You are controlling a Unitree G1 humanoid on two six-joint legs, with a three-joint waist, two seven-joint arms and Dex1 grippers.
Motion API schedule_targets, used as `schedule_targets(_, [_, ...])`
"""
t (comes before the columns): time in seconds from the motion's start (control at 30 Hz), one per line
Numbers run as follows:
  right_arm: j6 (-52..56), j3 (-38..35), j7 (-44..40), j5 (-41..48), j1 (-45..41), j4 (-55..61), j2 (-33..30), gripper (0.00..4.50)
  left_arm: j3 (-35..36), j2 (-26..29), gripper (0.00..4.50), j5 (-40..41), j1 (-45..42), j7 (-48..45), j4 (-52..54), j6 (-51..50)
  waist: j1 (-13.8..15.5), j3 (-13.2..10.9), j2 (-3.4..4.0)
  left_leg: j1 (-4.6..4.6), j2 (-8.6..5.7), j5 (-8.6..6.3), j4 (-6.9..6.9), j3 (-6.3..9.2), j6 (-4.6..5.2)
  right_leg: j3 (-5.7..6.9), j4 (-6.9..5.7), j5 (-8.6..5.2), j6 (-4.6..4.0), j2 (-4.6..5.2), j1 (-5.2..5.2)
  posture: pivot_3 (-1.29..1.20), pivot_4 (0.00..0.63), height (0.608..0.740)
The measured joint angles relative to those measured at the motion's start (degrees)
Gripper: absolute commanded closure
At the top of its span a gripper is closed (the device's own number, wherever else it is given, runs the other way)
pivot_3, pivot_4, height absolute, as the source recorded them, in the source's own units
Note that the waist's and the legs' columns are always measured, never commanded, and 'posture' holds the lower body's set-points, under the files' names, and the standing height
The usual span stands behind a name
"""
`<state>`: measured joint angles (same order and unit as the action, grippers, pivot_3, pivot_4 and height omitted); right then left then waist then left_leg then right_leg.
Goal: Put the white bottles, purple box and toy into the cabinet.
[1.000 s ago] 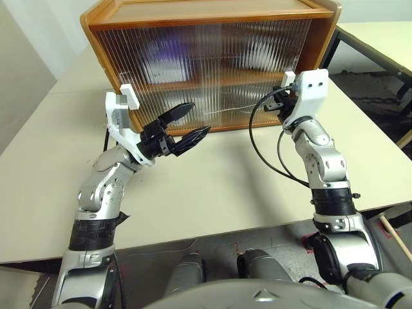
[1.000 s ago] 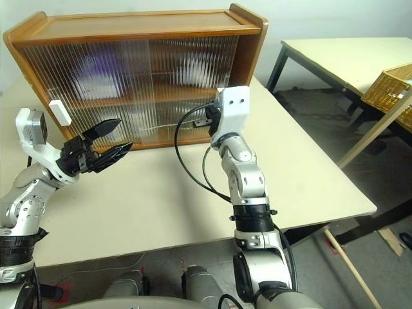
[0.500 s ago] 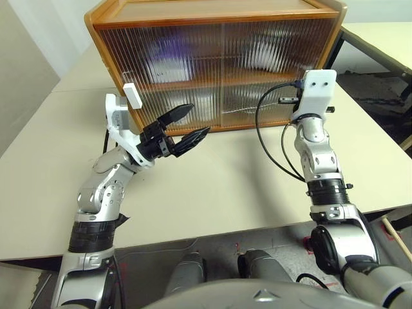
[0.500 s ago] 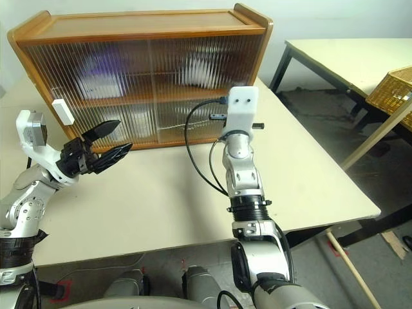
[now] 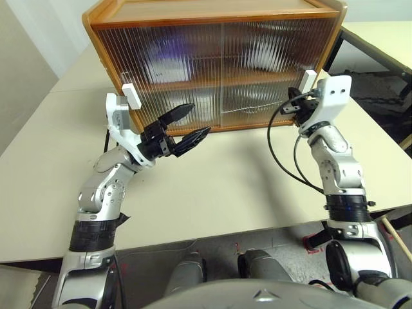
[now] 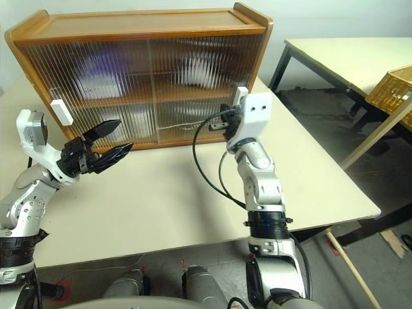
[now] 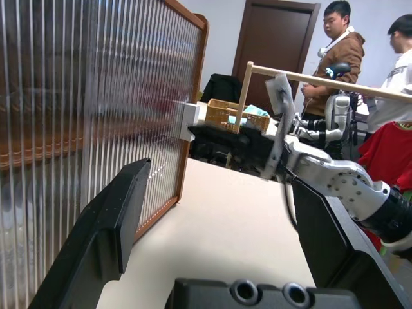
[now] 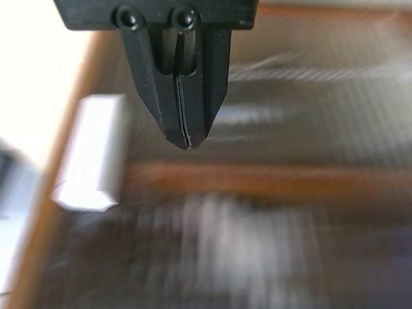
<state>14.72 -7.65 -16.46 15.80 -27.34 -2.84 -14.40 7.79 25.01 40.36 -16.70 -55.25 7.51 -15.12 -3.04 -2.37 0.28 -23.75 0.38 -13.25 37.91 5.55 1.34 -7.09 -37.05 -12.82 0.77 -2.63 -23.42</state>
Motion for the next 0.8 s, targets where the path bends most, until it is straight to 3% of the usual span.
schedule_targets(0.07, [0.3,-1.0,-3.8,2.3,1.6,0.4,-1.9,4.48,0.0,-0.3,0.00,0.0,0.5,0.1,0.0,0.0,0.0,0.0,-0.01,0.04,0.00,0.01,0.03,0.00,0.00,0.00,0.00,0.00,0.01,0.00,0.07,-0.09,0.050,0.740])
schedule_targets(0.17, [-0.5,-4.2,-8.3,6.2,4.4,-0.5,-3.0,3.56,0.1,-1.2,0.00,-0.1,3.0,0.7,0.0,0.6,0.0,0.0,-0.01,0.21,0.00,0.00,0.03,-0.01,-0.01,-0.03,0.03,-0.14,-0.11,0.01,0.26,-0.09,0.056,0.740])
schedule_targets(0.33, [-6.7,-6.2,-9.7,4.5,11.1,-3.9,-5.0,1.71,0.4,-3.5,0.00,-2.0,9.5,3.2,0.0,3.4,0.0,0.0,-0.04,0.41,0.00,-0.02,-0.02,0.01,-0.04,-0.05,0.09,-0.19,-0.10,0.02,0.46,-0.09,0.059,0.740])
schedule_targets(0.47, [-9.8,-4.7,-8.9,3.1,17.8,1.2,-3.0,0.19,0.6,-8.4,0.00,-6.2,15.9,9.0,1.8,9.1,-0.4,-0.1,-0.02,0.58,0.00,-0.07,-0.17,0.01,-0.13,-0.06,0.10,-0.23,-0.12,-0.01,0.55,-0.09,0.062,0.740])
schedule_targets(0.6, [-14.5,-0.9,-8.4,-0.8,23.8,6.1,-1.1,0.02,2.0,-13.7,0.00,-13.4,21.3,19.9,2.1,14.7,-0.6,-0.2,-0.07,0.73,0.00,-0.16,-0.21,0.09,-0.27,-0.06,0.12,-0.32,-0.13,-0.06,0.67,-0.08,0.067,0.740])
schedule_targets(0.67, [-15.6,-0.3,-7.4,-1.8,25.0,7.3,-0.2,0.02,3.3,-15.2,0.00,-18.2,23.1,26.3,2.1,17.5,-0.6,-0.2,-0.08,0.74,-0.02,-0.58,-0.22,0.11,-1.00,-0.07,0.18,-0.32,-0.13,-0.06,0.69,-0.08,0.068,0.740])
schedule_targets(0.8, [-18.2,-0.1,-6.4,-3.1,27.6,9.0,0.0,0.02,5.6,-18.2,0.00,-25.3,27.4,36.3,2.9,21.9,-0.5,-0.3,-0.11,0.92,-0.01,-0.81,-0.25,0.28,-1.37,-0.04,0.64,-0.32,-0.12,-0.08,0.77,-0.07,0.065,0.740])
